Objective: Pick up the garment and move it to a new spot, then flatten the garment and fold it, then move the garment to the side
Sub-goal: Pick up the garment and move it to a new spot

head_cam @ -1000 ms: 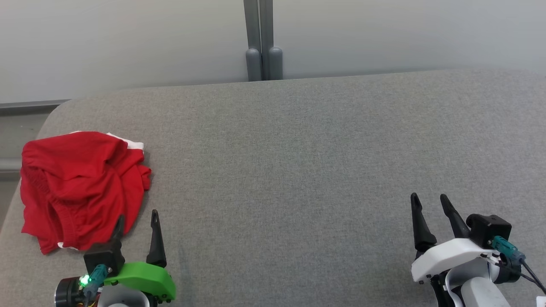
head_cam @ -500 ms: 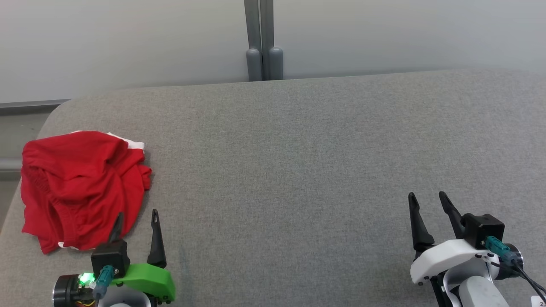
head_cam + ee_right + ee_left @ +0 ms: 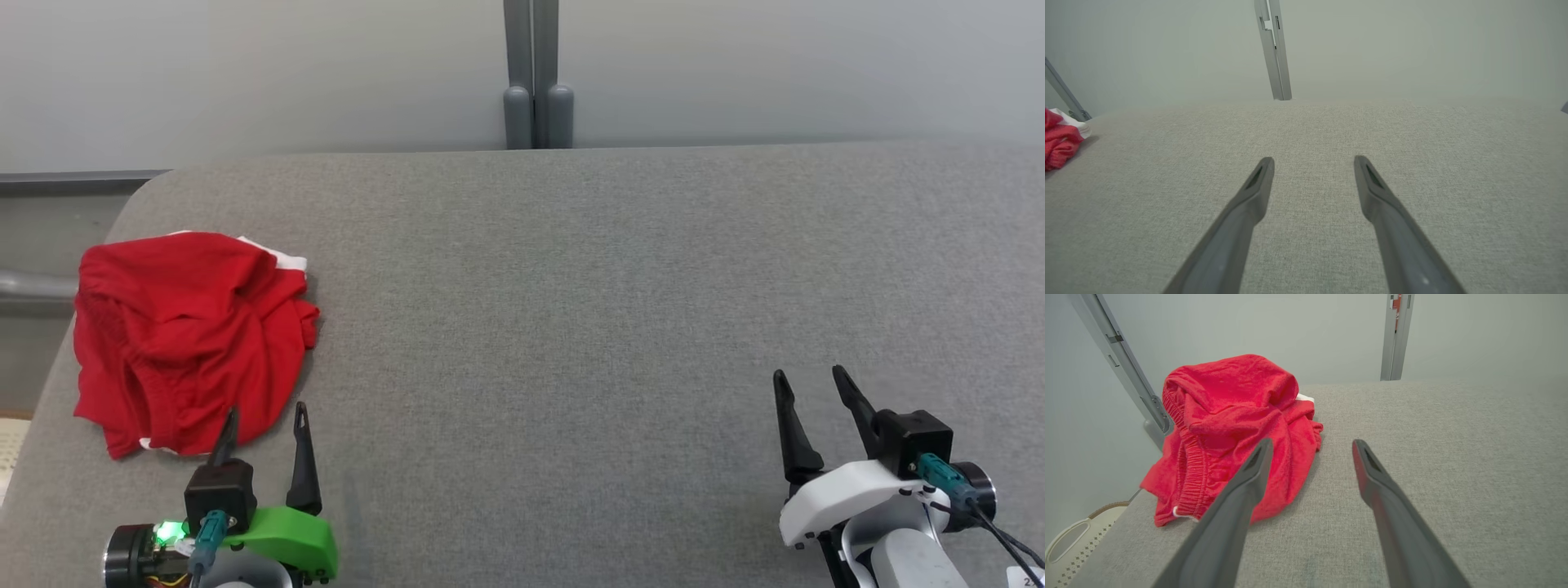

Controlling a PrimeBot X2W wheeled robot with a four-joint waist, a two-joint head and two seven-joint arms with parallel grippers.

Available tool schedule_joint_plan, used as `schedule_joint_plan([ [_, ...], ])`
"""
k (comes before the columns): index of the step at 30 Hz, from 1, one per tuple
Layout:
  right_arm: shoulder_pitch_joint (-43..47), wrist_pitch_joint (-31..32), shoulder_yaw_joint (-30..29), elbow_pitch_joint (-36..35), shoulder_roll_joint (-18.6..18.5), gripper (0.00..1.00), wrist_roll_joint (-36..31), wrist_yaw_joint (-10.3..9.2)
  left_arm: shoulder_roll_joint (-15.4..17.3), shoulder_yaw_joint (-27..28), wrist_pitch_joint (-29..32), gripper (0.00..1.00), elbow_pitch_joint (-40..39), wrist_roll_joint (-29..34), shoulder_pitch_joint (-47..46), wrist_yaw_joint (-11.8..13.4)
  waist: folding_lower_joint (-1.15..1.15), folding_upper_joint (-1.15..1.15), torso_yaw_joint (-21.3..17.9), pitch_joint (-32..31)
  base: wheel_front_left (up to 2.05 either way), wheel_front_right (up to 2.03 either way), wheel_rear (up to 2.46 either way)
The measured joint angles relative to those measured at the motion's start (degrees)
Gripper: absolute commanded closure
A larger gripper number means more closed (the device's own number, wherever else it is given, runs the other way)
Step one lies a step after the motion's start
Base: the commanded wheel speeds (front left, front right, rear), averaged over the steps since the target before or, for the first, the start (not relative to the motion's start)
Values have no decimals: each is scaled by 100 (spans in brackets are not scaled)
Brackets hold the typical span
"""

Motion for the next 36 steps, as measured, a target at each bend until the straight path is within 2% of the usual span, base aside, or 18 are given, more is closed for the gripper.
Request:
schedule_joint_plan([
  [18, -52, 0, 283, -26, 3, 0, 16, 0, -9, 270, -9, 0, -23, -62, 26, 45, 0, 0, 1278, 88, 0, 0, 0],
  [27, -65, 0, 694, 37, 5, 0, -8, 1, -12, 467, -9, 0, -32, -119, 257, 99, 0, 0, 1995, 113, 0, 0, 0],
  [36, -160, 0, 842, 46, -7, 0, -1, 0, -12, 492, -9, 0, -40, -210, 307, 133, 0, 0, 2409, 182, 0, 0, 0],
])
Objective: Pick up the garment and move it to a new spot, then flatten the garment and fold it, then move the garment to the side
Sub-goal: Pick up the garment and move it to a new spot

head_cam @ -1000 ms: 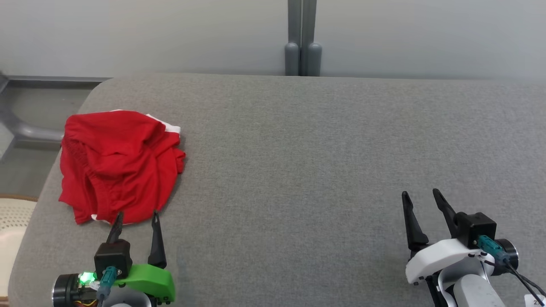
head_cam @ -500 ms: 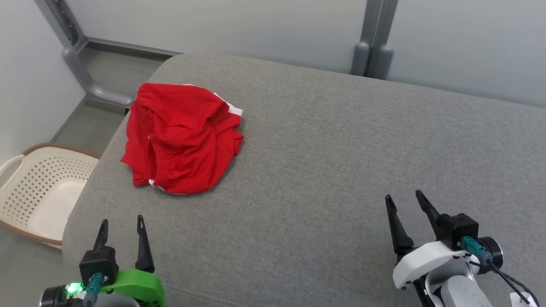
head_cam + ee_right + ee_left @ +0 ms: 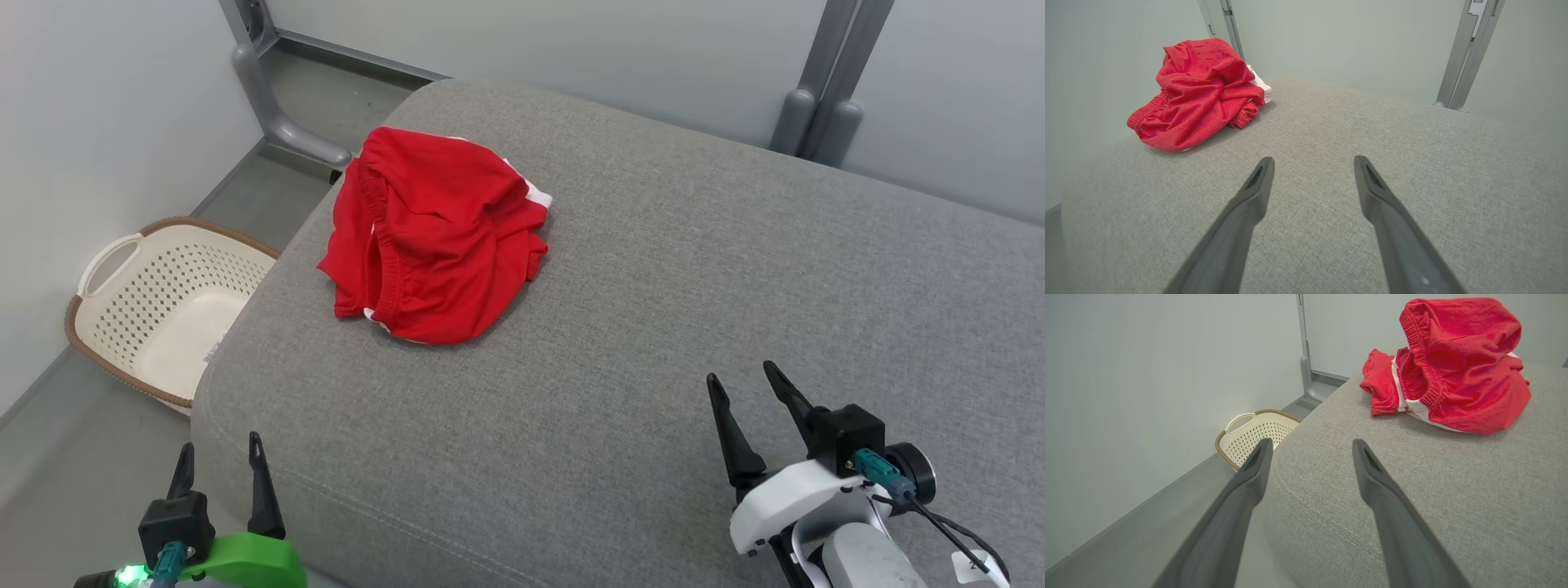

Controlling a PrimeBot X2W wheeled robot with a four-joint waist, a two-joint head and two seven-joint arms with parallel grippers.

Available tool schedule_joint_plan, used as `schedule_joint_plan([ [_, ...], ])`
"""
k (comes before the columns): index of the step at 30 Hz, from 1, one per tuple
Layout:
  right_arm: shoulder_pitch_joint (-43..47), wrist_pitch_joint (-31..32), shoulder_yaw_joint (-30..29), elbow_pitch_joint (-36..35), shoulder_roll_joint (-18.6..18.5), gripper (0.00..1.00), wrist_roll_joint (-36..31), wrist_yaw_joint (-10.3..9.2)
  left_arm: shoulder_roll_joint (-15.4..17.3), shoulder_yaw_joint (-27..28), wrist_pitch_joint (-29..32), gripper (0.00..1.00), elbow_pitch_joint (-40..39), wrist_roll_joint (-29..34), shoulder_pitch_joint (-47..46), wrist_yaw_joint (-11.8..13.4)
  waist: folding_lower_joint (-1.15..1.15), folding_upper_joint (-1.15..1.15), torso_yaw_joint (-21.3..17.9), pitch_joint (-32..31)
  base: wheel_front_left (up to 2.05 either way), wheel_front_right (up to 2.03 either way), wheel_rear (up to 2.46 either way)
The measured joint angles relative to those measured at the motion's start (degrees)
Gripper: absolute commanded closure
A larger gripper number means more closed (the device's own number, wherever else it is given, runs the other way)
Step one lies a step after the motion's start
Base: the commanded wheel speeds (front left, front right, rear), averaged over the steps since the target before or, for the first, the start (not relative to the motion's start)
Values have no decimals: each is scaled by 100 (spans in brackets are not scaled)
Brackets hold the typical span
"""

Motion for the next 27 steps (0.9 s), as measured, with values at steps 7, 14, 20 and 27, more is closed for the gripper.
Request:
schedule_joint_plan([
  [7, -60, -1, 31, 16, -73, 0, 27, 1, -5, -45, 0, 0, 164, -42, -152, -1, 0, 0, -103, 154, 0, 0, 0],
  [14, -275, -1, 98, -77, -250, 0, 27, 1, -5, 103, 0, 0, 279, -274, -697, -105, 0, 0, -339, 440, 0, 0, 0],
  [20, -410, -1, 140, -165, -433, 0, 9, 1, -9, 349, -2, 0, 581, -314, -1376, -350, 0, 0, -602, 781, 0, 0, 0],
  [27, -570, 0, 269, -237, -533, 0, 21, 1, 113, 648, -3, 0, 918, -309, -2193, -628, 0, 0, -982, 1167, 0, 0, 0],
])
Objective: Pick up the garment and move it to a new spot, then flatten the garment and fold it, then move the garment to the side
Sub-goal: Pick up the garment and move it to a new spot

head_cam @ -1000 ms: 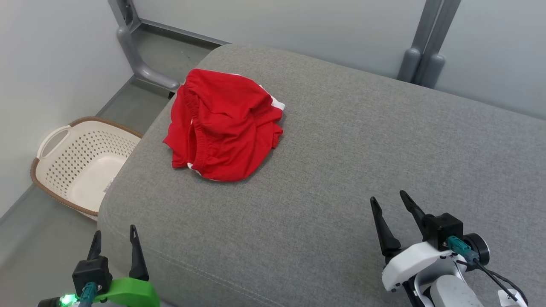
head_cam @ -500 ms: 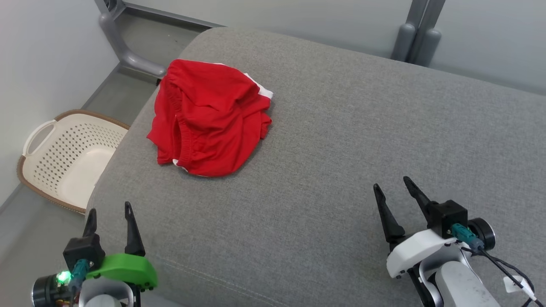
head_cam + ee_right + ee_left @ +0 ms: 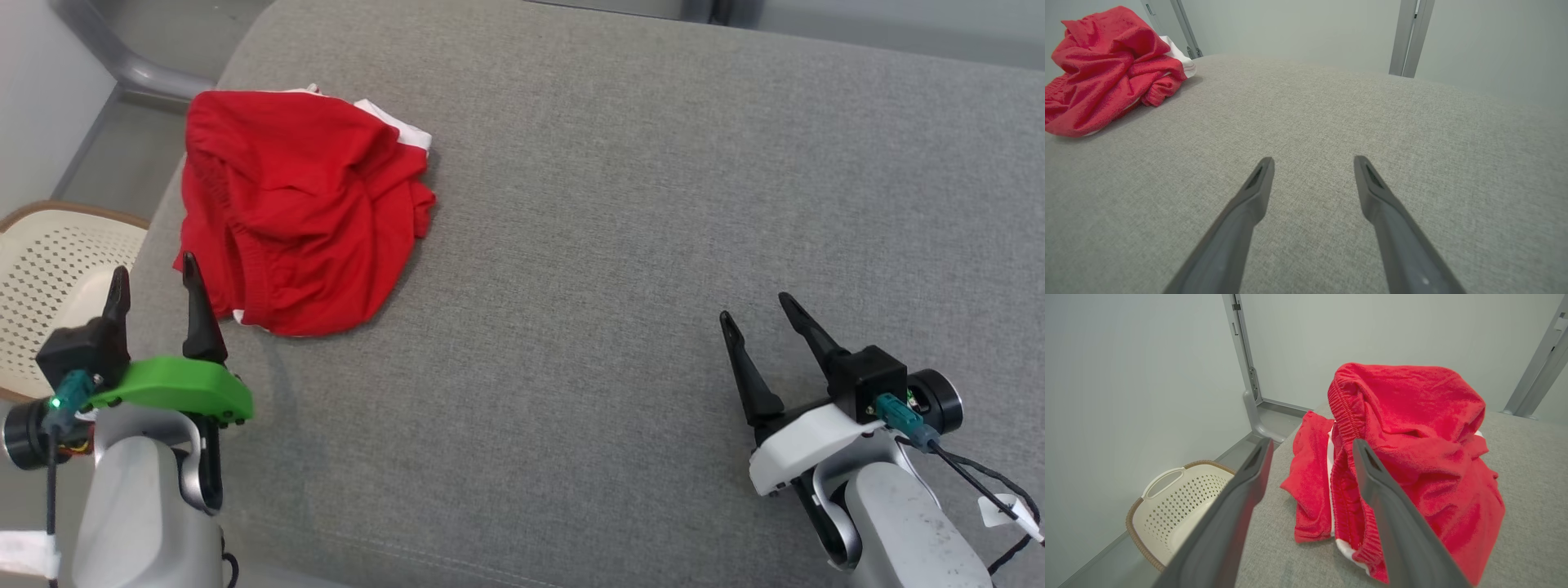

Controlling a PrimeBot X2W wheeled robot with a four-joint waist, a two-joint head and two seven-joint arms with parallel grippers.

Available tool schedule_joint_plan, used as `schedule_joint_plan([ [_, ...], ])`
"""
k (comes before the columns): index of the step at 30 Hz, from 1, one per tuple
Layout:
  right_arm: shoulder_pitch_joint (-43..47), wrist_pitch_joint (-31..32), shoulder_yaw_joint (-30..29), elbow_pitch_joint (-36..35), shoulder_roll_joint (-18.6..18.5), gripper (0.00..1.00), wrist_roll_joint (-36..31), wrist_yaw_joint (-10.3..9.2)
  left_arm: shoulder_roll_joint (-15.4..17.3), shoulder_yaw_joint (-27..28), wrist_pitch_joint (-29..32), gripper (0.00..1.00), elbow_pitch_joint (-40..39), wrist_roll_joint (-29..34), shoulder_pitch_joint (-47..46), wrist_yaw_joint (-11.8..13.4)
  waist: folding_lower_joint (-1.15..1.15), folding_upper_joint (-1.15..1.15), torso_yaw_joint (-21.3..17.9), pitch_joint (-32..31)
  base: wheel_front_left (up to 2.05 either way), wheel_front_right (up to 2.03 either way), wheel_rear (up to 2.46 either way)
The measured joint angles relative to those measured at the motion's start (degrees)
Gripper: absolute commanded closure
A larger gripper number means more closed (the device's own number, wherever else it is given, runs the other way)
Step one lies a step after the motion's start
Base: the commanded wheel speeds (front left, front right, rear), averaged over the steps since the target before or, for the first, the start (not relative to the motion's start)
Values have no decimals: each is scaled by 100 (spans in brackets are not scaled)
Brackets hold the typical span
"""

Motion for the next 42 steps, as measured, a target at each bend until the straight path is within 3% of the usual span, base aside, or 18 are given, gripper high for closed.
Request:
schedule_joint_plan([
  [12, -274, 0, 77, -38, -42, 0, 8, -1, 396, 270, -1, 0, 1099, -71, -1287, -269, 0, 0, -527, 576, 0, 0, 0],
  [17, -348, -1, 81, -29, -24, 0, 18, 0, 498, 309, -1, 0, 1601, -85, -1569, -268, 0, 0, -703, 733, 0, 0, 0],
  [21, -380, -1, 51, -32, -19, 0, 18, 0, 519, 370, -1, 2, 1947, -59, -1698, -97, 0, 0, -807, 824, 0, 0, 0],
  [22, -383, -1, 43, -32, -18, 0, 16, 0, 505, 367, 0, 49, 1998, -56, -1720, -89, 0, 0, -826, 839, 0, 0, 0],
  [23, -385, -1, 36, -34, -8, 0, 12, 0, 499, 369, 0, 59, 2002, -46, -1734, -86, 0, 0, -839, 845, 0, 0, 0],
  [24, -385, -1, 25, -35, 13, 0, -5, 0, 495, 371, -1, 59, 1998, -42, -1749, -71, 0, 0, -850, 845, 0, 0, 0],
  [25, -385, -1, 12, -33, 33, 0, -14, -1, 493, 372, 0, 100, 1985, -29, -1750, -71, 0, 0, -856, 833, 0, 0, 0],
  [34, -370, -1, 5, 12, 191, 0, -24, 0, 387, 422, 0, 100, 1279, 60, -1691, -127, 0, 0, -899, 588, 0, 0, 0],
  [42, -228, 0, -32, 56, 399, 0, 63, 0, 255, -57, -1, 100, 742, 303, -1564, -279, 0, 0, -1167, 256, 0, 0, 0],
])
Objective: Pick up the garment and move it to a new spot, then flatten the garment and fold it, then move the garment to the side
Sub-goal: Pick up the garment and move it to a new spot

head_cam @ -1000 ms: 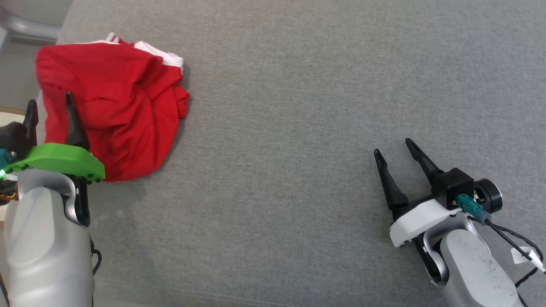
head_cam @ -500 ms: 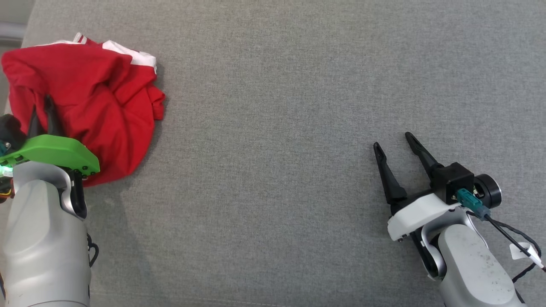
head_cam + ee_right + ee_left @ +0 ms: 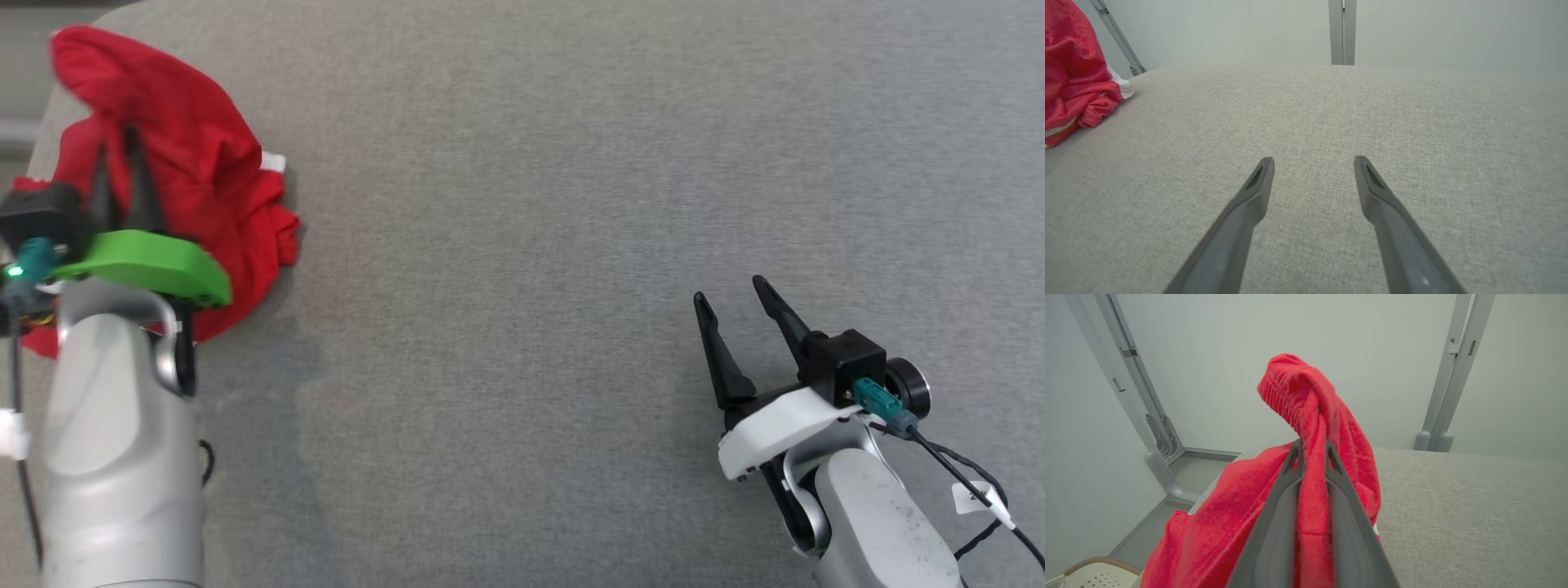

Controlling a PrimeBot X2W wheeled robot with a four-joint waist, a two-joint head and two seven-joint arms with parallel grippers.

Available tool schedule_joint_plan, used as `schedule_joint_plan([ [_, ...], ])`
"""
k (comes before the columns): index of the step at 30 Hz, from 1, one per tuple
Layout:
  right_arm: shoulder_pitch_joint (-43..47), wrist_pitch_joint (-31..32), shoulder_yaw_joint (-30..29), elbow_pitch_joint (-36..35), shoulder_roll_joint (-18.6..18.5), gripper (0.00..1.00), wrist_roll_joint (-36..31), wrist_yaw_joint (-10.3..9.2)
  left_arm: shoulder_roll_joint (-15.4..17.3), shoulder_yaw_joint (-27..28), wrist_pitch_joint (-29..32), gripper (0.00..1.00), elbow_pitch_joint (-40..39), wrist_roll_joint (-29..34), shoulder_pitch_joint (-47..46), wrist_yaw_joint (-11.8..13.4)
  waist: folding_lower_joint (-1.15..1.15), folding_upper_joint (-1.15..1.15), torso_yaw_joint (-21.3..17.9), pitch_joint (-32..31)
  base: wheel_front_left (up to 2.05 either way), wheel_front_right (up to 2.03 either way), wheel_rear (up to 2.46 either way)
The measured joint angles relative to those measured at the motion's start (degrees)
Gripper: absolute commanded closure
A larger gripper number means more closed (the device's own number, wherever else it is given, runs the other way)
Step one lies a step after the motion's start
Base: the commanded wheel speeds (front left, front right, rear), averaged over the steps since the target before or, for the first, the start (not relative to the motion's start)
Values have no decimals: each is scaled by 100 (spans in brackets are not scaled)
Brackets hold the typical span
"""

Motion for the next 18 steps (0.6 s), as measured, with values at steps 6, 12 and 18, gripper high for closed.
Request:
schedule_joint_plan([
  [6, 112, -1, 27, 22, 87, 0, 97, -1, -182, -709, 1, 100, -211, 63, 21, -55, 0, 0, -386, -204, 0, 0, 0],
  [12, 188, -1, 26, 27, 129, 0, 227, 0, -312, -1456, 1, 100, -221, -200, 26, -73, 0, 0, -871, -350, 0, 0, 0],
  [18, 231, -1, 112, 14, 137, 0, 382, -1, -365, -2210, 1, 100, -190, -504, 30, -78, 0, 0, -1398, -453, 0, 0, 0],
])
